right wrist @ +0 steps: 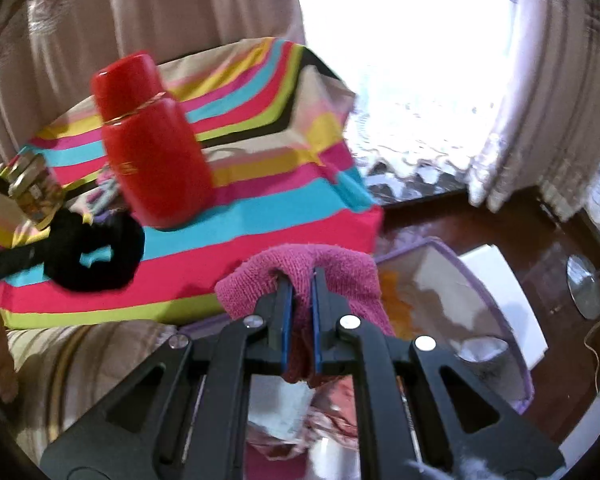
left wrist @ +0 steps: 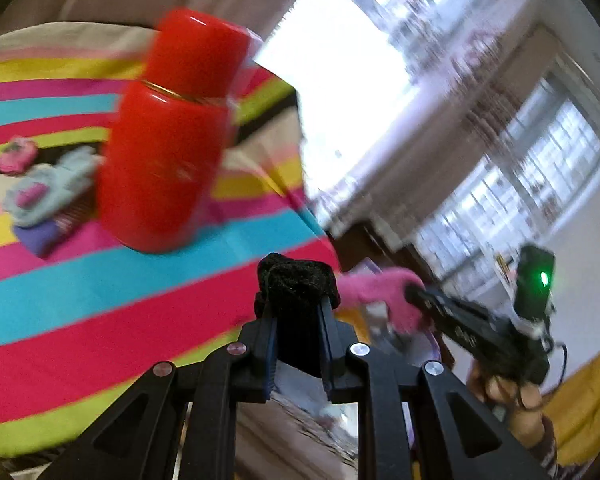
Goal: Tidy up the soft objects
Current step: 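Carry the black glove and pink glove over the white box, then open both tools to drop the gloves into the box, then move both tools back over the bed toward the pig plush and sock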
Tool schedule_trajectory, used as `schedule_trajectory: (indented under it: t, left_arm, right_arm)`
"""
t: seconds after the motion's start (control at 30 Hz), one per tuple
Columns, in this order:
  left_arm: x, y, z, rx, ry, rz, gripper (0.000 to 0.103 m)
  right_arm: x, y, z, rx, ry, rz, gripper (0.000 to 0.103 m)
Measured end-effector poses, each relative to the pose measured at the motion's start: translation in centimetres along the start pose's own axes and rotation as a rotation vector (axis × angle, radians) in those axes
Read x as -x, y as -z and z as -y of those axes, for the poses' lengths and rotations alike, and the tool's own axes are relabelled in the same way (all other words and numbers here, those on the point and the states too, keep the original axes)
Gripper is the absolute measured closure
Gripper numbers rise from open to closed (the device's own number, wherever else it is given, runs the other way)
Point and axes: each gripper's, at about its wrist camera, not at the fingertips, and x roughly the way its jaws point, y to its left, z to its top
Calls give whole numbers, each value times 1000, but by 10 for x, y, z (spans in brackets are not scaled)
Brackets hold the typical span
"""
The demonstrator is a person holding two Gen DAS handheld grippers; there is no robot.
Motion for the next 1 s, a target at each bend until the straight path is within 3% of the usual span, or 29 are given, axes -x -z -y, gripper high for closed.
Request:
schedule_trajectory:
  t: [0.37,0.47,0.53,0.63,0.8,1.0]
  left_arm:
    - [-24,15,38,-64,67,-101,85]
    - [-29,15,39,-66,88,-118,79]
    - [-33,17,41,-66,96,-137,67]
    - [-36,18,43,-69,96,-143,59]
    - [-34,18,41,-59,95,-140,59]
    - [-30,18,37,-51,92,-131,59]
  right_arm:
    - [4,6,36,-39,119,14,92]
    - [5,6,39,-50,135,16,91]
    - [5,6,41,-57,136,11,90]
    - [2,5,45,-72,132,0,84]
    - [4,4,44,-75,132,15,50]
    - [3,3,39,-63,117,14,47]
